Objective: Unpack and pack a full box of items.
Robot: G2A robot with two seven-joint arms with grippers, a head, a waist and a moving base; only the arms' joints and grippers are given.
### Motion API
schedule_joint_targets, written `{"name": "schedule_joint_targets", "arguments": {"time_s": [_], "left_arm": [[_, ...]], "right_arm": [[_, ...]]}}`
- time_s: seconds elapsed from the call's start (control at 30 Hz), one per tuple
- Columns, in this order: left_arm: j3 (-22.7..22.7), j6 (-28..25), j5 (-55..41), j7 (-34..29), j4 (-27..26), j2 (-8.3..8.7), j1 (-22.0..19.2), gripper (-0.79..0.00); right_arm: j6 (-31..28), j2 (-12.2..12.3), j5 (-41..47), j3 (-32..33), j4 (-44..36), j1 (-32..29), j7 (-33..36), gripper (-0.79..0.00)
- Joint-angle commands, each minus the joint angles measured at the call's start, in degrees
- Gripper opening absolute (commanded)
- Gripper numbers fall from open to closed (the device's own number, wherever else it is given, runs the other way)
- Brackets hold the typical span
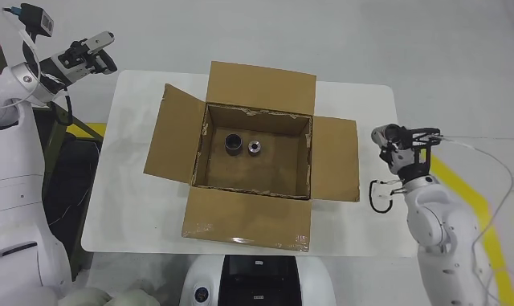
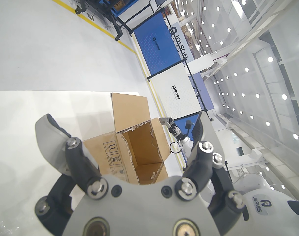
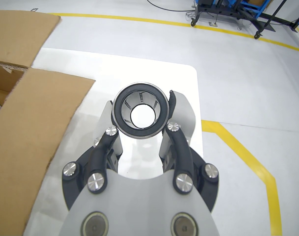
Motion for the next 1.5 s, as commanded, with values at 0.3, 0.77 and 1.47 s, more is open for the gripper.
{"name": "schedule_joint_targets", "arguments": {"time_s": [0.3, 0.77, 1.47], "left_arm": [[0.0, 0.0, 0.0, 0.0, 0.0, 0.0, 0.0, 0.0], [0.0, 0.0, 0.0, 0.0, 0.0, 0.0, 0.0, 0.0], [0.0, 0.0, 0.0, 0.0, 0.0, 0.0, 0.0, 0.0]], "right_arm": [[-2.46, -0.03, -3.32, -4.42, -9.16, 0.35, 0.68, -0.785], [-6.22, -0.36, -5.78, -13.74, -12.48, 5.08, 2.44, -0.785], [-6.88, -1.65, -9.67, -27.58, -5.83, 13.29, 7.28, -0.785]]}}
